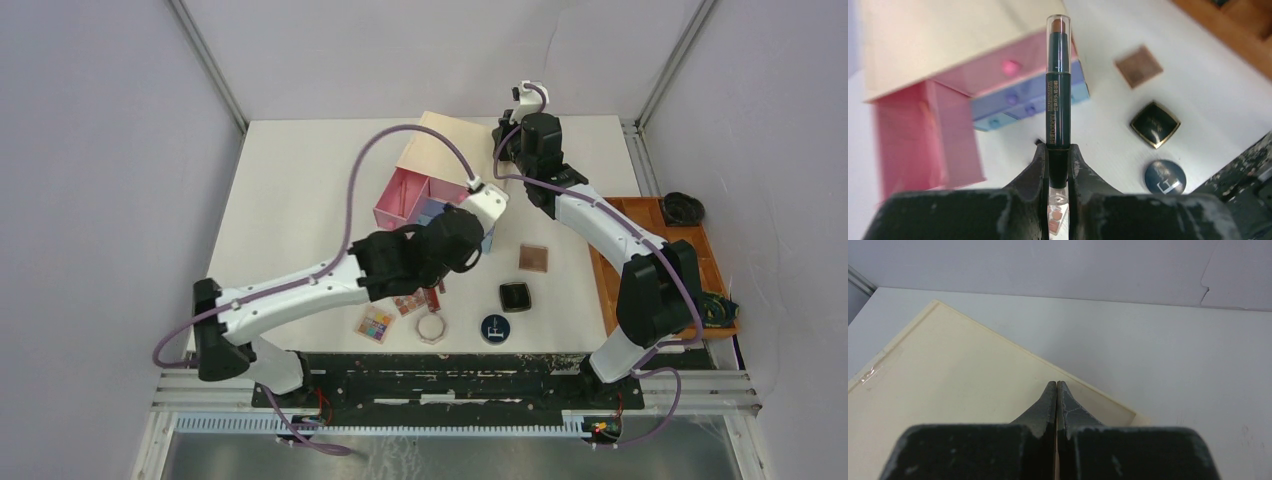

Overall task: Organize the makeup
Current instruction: Pick up the makeup from the center of the board, then place the makeup in the drawer.

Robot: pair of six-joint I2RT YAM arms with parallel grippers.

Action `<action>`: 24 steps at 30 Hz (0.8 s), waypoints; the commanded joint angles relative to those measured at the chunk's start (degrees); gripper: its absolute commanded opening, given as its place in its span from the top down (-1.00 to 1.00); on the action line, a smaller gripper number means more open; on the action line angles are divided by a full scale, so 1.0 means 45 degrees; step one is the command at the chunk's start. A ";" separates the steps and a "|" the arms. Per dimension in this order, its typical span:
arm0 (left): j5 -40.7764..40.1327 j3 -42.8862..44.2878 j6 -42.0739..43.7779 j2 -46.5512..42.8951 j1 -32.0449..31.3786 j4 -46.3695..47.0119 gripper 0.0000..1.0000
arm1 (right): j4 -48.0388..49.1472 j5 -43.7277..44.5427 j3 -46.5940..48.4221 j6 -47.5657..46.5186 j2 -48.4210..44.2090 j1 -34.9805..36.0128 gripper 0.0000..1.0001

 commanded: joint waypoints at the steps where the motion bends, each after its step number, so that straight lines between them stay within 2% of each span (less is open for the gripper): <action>1: -0.1771 0.2166 0.0685 -0.0945 0.0217 -0.2832 0.94 | -0.4266 0.0231 -0.1150 -0.0094 0.1043 -0.0201 0.99; 3: -0.2372 0.2824 0.0496 -0.1008 0.0393 -0.3925 0.94 | -0.4269 0.0232 -0.1141 -0.0077 0.1041 -0.0183 0.99; 7: -0.2786 0.2805 0.0219 -0.1462 0.1251 -0.4875 0.94 | -0.4260 0.0212 -0.1157 -0.0074 0.1004 -0.0183 0.99; 14: -0.2301 0.2648 0.0267 -0.2394 0.2862 -0.5522 0.94 | -0.4255 0.0212 -0.1159 -0.0055 0.0983 -0.0182 0.99; 20: -0.2029 0.2720 0.0579 -0.1866 0.3526 -0.6606 0.94 | -0.4250 0.0193 -0.1134 -0.0055 0.1058 -0.0192 0.99; 24: -0.0981 0.2822 0.1026 -0.1436 0.4002 -0.6735 0.94 | -0.4260 0.0227 -0.1127 -0.0074 0.1076 -0.0191 0.99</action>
